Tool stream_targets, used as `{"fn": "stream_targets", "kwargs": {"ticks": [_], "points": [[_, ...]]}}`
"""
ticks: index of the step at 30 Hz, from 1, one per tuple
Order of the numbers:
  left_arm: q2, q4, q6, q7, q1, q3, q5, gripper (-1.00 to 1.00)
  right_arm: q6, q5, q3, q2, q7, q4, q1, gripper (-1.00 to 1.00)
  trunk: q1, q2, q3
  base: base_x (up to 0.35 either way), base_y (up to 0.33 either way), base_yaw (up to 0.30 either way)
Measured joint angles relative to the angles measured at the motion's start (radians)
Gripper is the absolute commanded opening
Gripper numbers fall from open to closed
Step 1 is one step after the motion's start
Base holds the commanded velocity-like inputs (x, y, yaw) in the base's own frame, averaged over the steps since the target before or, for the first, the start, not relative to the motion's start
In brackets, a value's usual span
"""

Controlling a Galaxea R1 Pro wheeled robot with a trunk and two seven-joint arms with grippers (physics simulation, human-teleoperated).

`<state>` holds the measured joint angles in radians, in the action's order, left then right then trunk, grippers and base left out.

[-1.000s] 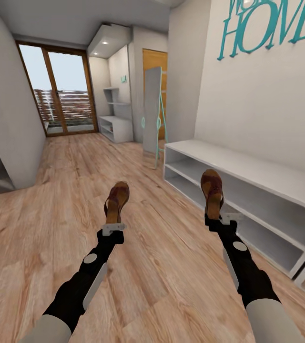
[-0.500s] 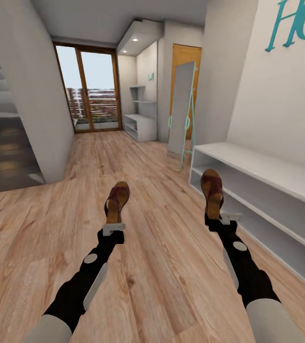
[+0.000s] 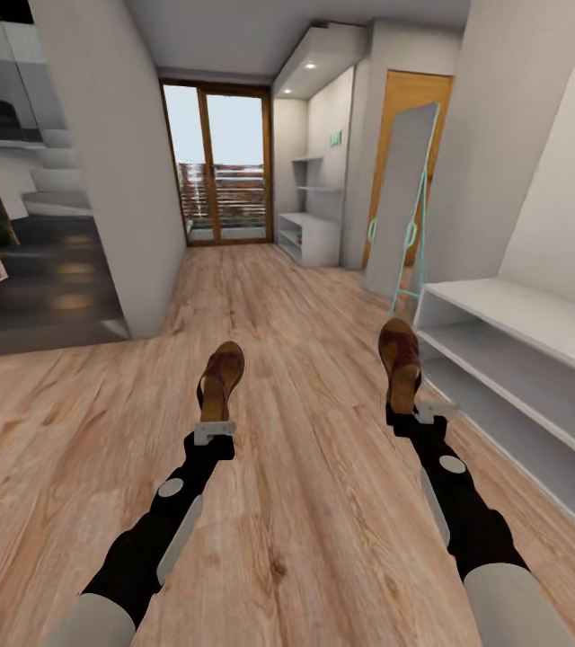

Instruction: Pick up the two gym shoes and the two sandals from the corridor floor and place them onto the hallstand (shoe rack) in the corridor, making sure they are on the rack and not on the floor. Arrange them so the two gym shoes are next to each other and the two sandals are next to each other.

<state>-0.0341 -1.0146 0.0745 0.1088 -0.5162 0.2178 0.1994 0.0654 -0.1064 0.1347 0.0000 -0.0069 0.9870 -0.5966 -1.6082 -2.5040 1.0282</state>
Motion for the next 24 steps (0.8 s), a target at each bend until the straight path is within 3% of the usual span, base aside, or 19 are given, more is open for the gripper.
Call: {"fn": "stream_targets", "kwargs": {"ticks": [3, 8, 24], "points": [[0.000, 0.000, 0.000, 0.000, 0.000, 0.000, 0.027, -1.00, 0.000, 0.000, 0.000, 0.000, 0.000, 0.000, 0.000, -1.00, 0.000, 0.000, 0.002, 0.342, 0.000, 0.290], [0.000, 0.000, 0.000, 0.000, 0.000, 0.000, 0.036, -1.00, 0.000, -0.001, 0.000, 0.000, 0.000, 0.000, 0.000, -1.00, 0.000, 0.000, 0.005, 0.342, 0.000, 0.234], [0.000, 0.001, 0.000, 0.000, 0.000, 0.000, 0.036, -1.00, 0.000, -0.001, 0.001, 0.000, 0.000, 0.001, 0.000, -1.00, 0.000, 0.000, 0.005, 0.342, 0.000, 0.013]]}}
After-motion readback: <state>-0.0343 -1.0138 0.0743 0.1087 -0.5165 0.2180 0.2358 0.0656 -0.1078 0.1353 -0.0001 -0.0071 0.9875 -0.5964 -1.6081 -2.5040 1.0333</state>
